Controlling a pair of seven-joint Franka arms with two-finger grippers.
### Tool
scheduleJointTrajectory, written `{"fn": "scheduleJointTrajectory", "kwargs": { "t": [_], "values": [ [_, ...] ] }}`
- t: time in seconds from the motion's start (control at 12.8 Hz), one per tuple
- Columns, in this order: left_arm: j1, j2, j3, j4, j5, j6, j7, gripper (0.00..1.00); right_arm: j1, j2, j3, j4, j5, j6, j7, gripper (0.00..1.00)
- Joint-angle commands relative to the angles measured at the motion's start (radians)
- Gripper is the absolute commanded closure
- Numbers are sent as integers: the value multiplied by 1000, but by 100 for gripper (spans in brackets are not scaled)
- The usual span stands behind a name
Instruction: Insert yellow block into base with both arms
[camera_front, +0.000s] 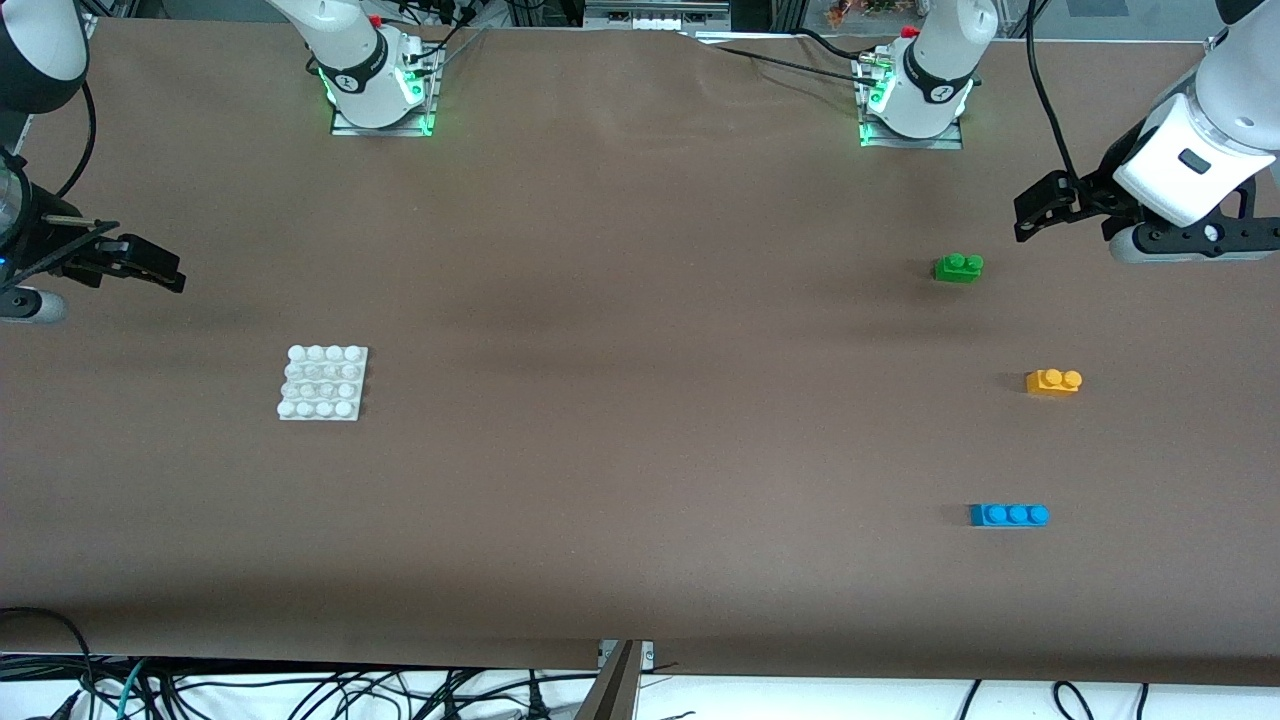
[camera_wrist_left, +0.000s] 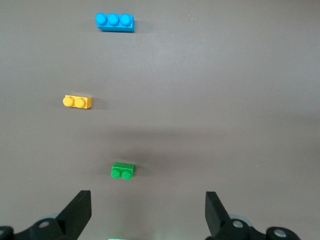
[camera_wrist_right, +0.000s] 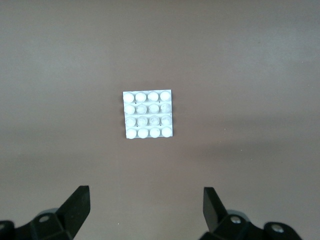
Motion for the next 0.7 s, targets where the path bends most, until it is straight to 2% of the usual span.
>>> {"fn": "scheduleJointTrajectory", "kwargs": {
  "t": [0.0, 0.47, 0.62],
  "values": [
    [-7, 10, 0, 29, 26, -25, -8, 0, -8, -24, 10, -20, 8, 1, 8, 0],
    [-7, 10, 0, 29, 26, -25, -8, 0, -8, 6, 8, -15, 8, 1, -44, 0],
    [-7, 8, 0, 29, 26, -25, -8, 0, -11, 47, 8, -12, 8, 9, -44, 0]
  ]
}}
